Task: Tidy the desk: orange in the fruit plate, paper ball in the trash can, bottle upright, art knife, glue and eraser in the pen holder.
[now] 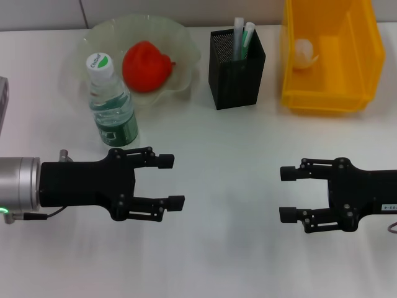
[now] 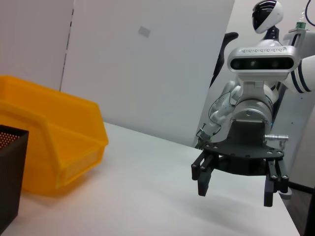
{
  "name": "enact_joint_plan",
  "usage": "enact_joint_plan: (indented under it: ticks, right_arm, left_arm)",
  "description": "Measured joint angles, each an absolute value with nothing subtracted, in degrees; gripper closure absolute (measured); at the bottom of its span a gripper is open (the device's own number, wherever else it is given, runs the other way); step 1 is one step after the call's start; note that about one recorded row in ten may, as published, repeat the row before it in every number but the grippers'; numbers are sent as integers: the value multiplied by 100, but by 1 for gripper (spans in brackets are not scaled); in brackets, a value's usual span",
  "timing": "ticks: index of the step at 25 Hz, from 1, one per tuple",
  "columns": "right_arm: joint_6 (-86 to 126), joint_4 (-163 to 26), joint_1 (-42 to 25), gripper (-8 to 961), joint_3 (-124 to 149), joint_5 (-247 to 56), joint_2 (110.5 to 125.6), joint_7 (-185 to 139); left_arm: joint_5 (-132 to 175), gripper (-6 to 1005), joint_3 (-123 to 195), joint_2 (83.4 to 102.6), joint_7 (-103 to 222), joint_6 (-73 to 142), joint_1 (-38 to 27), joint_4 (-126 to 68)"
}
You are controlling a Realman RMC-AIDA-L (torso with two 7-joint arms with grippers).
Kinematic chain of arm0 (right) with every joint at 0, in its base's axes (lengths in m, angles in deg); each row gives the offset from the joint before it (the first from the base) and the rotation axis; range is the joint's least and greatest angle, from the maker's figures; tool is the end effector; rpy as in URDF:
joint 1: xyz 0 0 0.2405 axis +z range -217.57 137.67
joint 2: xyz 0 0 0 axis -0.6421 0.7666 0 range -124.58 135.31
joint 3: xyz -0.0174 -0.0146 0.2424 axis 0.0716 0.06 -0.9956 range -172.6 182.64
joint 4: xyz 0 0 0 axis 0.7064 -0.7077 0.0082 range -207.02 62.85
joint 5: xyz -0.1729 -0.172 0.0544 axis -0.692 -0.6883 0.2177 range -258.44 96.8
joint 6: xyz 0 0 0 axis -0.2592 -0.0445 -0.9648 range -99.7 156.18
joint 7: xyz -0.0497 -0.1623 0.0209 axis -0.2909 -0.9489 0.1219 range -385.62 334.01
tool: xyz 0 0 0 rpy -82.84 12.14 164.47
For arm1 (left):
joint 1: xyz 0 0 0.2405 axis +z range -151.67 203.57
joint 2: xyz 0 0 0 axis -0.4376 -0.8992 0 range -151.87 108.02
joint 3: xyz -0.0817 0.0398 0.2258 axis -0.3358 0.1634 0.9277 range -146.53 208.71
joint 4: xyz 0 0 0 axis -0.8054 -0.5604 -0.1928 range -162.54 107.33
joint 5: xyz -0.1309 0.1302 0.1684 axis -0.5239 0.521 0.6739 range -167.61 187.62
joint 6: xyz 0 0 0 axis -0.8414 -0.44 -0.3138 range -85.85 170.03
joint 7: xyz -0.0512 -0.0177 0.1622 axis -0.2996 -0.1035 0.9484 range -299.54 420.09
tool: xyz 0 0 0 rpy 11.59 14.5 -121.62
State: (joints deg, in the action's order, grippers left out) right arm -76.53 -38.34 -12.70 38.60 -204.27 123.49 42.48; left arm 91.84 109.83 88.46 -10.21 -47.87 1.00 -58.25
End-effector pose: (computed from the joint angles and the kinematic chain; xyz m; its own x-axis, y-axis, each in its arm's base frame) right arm 0.2841 0.2998 -0.0178 0.8123 -0.2922 -0.5048 -0.3240 -0.9457 0.0259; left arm -0.2606 0.3181 -0.0434 0.8186 0.2745 0.5045 0.2957 -0.9545 0.0395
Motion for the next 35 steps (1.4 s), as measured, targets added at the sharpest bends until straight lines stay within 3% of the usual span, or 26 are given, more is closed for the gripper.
enact_joint_plan:
  ticks: [35]
  right_arm:
    - [-7647,-3834,-1122,166,3859,-20412,12327,4274]
  left_arm:
    - [9183,157,10851,8817,-1021,-4909,117,-5817]
